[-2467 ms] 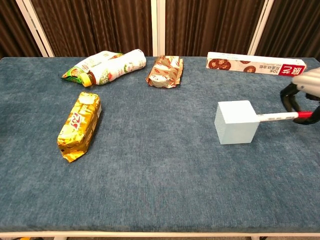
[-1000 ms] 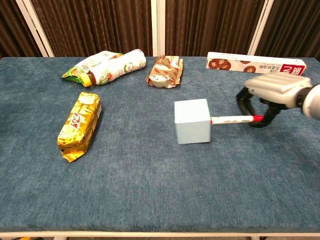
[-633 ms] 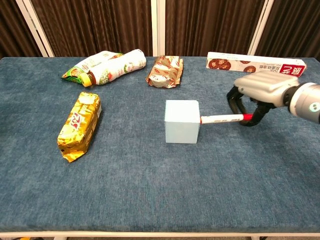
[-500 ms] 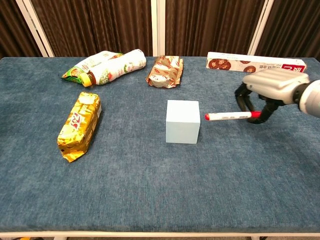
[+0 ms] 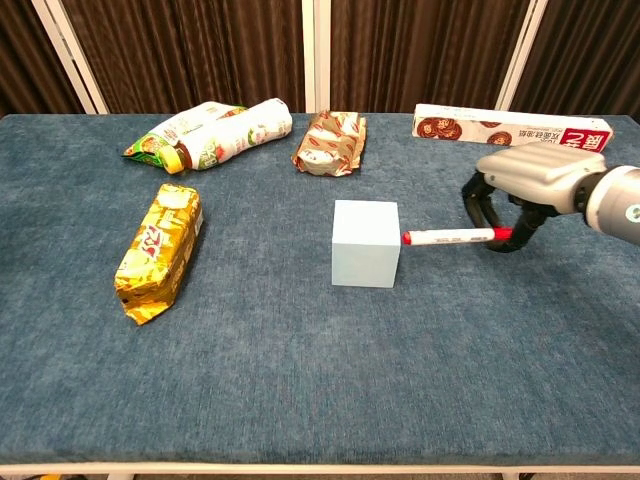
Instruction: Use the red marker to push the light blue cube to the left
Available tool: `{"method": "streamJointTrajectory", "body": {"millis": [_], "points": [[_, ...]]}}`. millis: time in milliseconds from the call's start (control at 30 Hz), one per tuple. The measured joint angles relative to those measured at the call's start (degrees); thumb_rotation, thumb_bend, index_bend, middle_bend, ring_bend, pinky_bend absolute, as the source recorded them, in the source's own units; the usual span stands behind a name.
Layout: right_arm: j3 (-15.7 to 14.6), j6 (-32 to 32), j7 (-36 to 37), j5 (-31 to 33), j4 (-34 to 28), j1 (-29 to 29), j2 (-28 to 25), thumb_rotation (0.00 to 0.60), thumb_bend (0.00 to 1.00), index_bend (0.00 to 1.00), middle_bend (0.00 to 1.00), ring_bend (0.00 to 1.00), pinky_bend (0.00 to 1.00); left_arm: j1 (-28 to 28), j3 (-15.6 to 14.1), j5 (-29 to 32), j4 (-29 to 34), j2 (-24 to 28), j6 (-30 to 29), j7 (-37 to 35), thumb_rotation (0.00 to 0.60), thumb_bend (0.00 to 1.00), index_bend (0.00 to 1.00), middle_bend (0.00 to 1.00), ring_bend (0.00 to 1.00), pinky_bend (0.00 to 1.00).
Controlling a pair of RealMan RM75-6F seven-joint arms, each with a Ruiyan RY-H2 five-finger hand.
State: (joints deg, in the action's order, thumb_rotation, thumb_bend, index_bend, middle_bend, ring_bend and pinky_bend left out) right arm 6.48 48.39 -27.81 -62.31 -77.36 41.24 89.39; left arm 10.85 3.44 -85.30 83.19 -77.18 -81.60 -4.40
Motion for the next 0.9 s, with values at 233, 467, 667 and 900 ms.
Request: {"method": "streamJointTrajectory", "body": {"millis": [233,467,667,900], "points": [[1.3,-0.8,-3.8,3.4,0.7,2.9,3.4,0.6,0.34,0.75,0.7,1.0,1.0,-0.1,-0.1,0.0,0.1,0.2,-0.1,-0.3,0.6,0.0,0.12,0.1,0.03,0.07],[2.3,-0.9,-6.9,6.6,0.8,5.4,5.7,0.6,0.34,0.76,0.7,1.0,1.0,-0.1,0.0,0.1,0.2,0.4,-0.1,-0.8,0.6,0.0,0.12,0.1,0.04,0.07],[2.0,0.4,-7.6,7.4,-0.6,5.4,4.3,0.6,0.34,0.75,0.71,1.0,1.0,-0.1,-0.1,0.0,0.2,0.4,0.0,-0.6,0.6,0.0,0.12,0.1,0.04,0.07],[0.5,1.3,-7.6,7.7,-1.8,4.6,2.4,0.6,0.34,0.76,0.71,1.0,1.0,0.1,-0.2,-0.2,0.5,0.3,0.2,0.0,0.6,0.0,0.12,0.1,0.03,0.07]]}}
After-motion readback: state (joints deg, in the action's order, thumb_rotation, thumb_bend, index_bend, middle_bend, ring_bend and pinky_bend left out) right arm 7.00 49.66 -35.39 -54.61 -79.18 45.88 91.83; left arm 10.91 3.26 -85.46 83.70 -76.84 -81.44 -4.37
